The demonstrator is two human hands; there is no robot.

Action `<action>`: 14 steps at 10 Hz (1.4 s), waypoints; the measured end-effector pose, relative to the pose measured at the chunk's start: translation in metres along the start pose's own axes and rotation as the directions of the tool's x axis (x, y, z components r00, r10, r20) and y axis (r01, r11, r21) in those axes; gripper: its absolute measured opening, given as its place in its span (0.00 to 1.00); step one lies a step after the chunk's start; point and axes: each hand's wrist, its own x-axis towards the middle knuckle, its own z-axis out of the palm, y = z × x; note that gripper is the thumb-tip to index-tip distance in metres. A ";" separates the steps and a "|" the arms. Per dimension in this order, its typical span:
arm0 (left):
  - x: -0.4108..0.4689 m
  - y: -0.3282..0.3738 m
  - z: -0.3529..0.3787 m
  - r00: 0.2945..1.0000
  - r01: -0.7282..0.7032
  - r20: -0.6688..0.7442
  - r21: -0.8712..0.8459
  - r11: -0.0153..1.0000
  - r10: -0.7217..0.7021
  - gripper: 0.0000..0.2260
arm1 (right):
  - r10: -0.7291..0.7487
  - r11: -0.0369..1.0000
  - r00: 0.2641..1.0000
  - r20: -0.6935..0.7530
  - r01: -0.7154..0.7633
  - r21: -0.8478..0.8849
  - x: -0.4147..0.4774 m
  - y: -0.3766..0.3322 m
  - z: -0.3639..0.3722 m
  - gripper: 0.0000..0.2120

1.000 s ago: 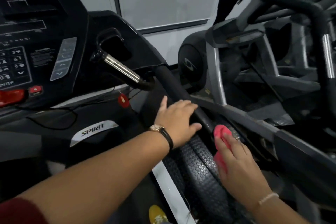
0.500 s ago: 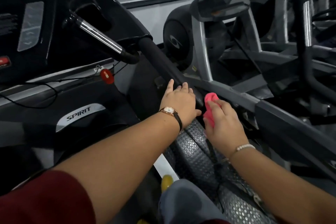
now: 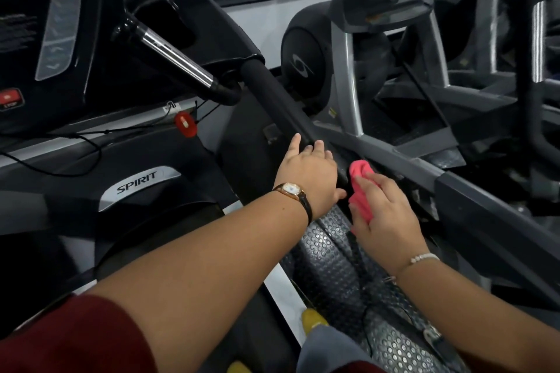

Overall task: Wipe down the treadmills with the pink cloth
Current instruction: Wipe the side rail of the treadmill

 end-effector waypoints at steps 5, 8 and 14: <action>0.004 0.002 -0.006 0.998 0.030 0.057 0.005 1.000 -0.031 0.35 | 0.014 0.987 0.983 0.185 -0.044 0.157 -0.007 0.030 -0.019 0.21; 0.005 0.008 -0.015 0.984 0.100 0.147 -0.008 0.995 -0.098 0.35 | 0.152 0.983 0.918 0.365 -0.179 0.040 0.029 0.044 -0.007 0.13; 0.018 0.018 -0.033 0.943 0.194 0.262 0.060 0.979 -0.203 0.36 | 0.316 0.777 0.588 0.744 -0.611 0.153 0.049 0.072 0.009 0.17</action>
